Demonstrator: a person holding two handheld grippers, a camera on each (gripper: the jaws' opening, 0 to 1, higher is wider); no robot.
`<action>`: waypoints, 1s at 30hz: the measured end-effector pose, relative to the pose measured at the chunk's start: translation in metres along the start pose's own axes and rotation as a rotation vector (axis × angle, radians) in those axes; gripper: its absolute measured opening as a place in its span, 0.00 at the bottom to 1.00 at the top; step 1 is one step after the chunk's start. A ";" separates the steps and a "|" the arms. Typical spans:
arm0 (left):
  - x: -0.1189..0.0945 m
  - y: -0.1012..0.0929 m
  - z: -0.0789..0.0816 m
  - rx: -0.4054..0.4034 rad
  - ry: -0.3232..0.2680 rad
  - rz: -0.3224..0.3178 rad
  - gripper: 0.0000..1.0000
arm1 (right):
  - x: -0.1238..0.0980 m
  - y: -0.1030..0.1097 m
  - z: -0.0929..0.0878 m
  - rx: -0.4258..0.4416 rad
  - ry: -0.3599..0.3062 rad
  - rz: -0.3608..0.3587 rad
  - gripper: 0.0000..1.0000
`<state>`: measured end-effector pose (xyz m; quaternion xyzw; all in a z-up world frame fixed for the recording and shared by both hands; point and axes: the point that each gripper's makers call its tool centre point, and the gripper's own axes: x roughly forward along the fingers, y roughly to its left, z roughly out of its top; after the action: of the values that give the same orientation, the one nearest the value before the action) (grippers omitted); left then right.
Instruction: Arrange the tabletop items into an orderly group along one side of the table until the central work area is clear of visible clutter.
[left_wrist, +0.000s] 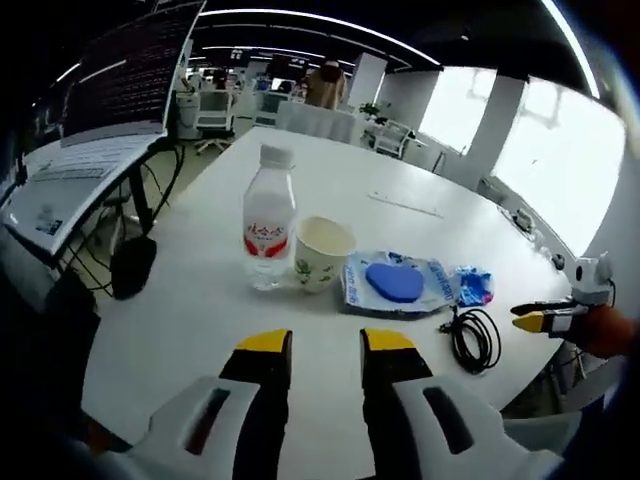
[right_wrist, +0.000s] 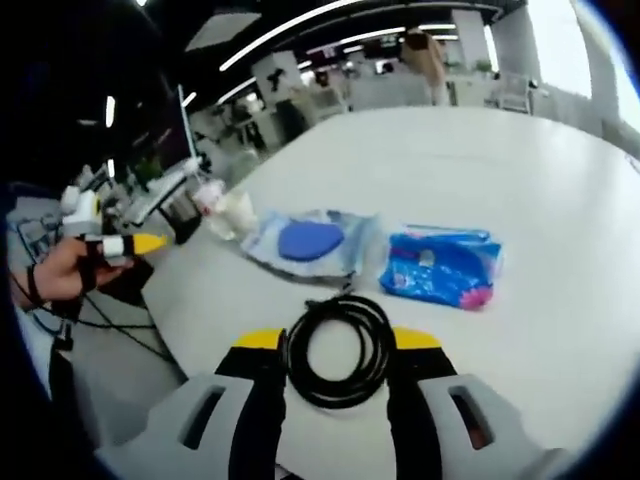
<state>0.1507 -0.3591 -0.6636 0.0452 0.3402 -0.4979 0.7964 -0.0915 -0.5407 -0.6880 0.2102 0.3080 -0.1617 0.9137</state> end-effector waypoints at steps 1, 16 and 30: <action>-0.003 0.005 -0.002 -0.003 0.000 0.005 0.26 | 0.003 0.005 0.000 -0.002 0.003 0.014 0.38; -0.020 0.034 -0.012 -0.069 -0.031 0.051 0.27 | 0.007 0.027 -0.007 0.012 0.023 0.022 0.39; -0.004 0.008 -0.007 0.017 -0.006 -0.006 0.27 | -0.020 0.008 -0.029 0.065 -0.005 -0.047 0.40</action>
<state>0.1528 -0.3486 -0.6687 0.0498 0.3338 -0.5033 0.7955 -0.1181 -0.5165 -0.6944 0.2322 0.3052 -0.1935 0.9030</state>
